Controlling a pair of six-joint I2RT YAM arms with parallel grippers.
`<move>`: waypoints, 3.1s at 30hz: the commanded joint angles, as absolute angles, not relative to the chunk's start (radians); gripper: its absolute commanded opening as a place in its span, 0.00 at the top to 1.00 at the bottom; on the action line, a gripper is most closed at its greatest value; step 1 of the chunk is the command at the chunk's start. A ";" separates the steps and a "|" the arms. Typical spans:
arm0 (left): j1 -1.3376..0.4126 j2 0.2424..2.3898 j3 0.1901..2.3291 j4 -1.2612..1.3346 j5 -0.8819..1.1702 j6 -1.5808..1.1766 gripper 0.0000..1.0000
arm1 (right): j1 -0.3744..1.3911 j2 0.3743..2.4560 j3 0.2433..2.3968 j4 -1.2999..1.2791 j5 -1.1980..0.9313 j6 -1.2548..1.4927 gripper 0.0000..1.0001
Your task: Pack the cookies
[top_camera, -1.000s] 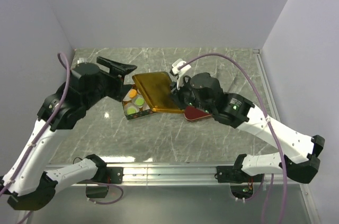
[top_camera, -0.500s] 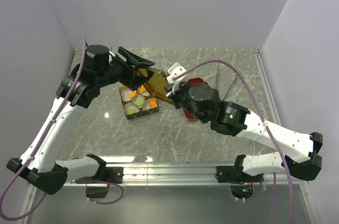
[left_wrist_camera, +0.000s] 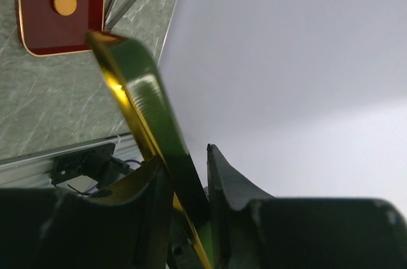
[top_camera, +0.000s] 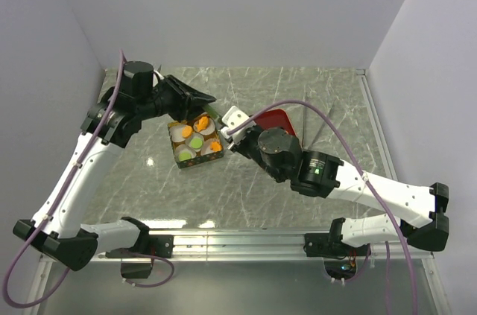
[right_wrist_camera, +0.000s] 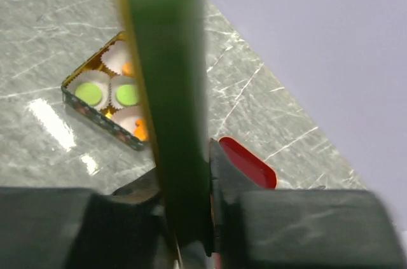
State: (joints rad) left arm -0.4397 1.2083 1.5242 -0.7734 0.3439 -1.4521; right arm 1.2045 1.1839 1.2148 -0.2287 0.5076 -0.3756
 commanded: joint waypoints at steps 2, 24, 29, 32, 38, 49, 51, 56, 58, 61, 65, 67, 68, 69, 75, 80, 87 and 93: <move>-0.425 1.190 1.509 -0.699 0.411 -1.370 0.85 | 1.241 1.149 1.215 -0.049 0.551 -0.406 0.57; -0.307 1.170 1.502 -0.744 0.405 -1.295 0.99 | 1.247 0.902 1.123 -0.242 0.470 -0.278 0.15; -0.242 1.151 1.528 -0.697 0.394 -1.206 1.00 | 1.247 0.865 1.154 -0.356 0.375 -0.129 0.15; -0.200 1.109 1.513 -0.632 0.432 -1.137 1.00 | 1.205 0.868 1.176 -0.354 0.318 -0.002 0.09; -0.178 0.991 1.477 -0.634 0.382 -0.968 0.98 | 0.947 1.026 1.367 -0.370 -0.263 0.363 0.12; -0.178 0.755 1.252 -0.384 0.479 -1.002 1.00 | 0.670 1.316 1.341 0.300 -0.897 1.037 0.15; -0.178 0.729 1.238 -0.339 0.492 -1.015 1.00 | 0.670 1.345 1.325 0.344 -0.910 1.091 0.16; -0.178 0.730 1.281 -0.359 0.492 -1.000 1.00 | 0.670 1.348 1.325 0.247 -0.853 0.991 0.17; -0.178 0.732 1.293 -0.357 0.495 -1.003 1.00 | 0.667 1.344 1.331 0.186 -0.833 0.950 0.17; -0.178 0.729 1.292 -0.333 0.515 -1.023 1.00 | 0.649 1.351 1.312 0.215 -0.828 0.954 0.17; -0.178 0.724 1.284 -0.284 0.545 -1.051 1.00 | 0.620 1.370 1.299 0.258 -0.836 0.968 0.17; -0.178 0.724 1.289 -0.264 0.554 -1.060 1.00 | 0.598 1.377 1.307 0.258 -0.834 0.954 0.17; -0.178 0.729 1.292 -0.261 0.558 -1.061 1.00 | 0.592 1.382 1.310 0.258 -0.838 0.951 0.17; -0.178 0.730 1.296 -0.259 0.563 -1.063 1.00 | 0.585 1.391 1.318 0.261 -0.842 0.951 0.17; -0.178 0.738 1.299 -0.210 0.581 -1.086 1.00 | 0.561 1.419 1.315 0.336 -0.871 1.015 0.18; -0.178 0.742 1.284 -0.181 0.586 -1.092 1.00 | 0.560 1.425 1.282 0.433 -0.897 1.083 0.18; -0.178 0.753 1.233 -0.109 0.595 -1.114 1.00 | 0.563 1.456 1.201 0.806 -0.965 1.305 0.36; -0.178 0.762 1.209 -0.066 0.601 -1.124 1.00 | 0.561 1.520 1.172 1.132 -0.986 1.560 0.45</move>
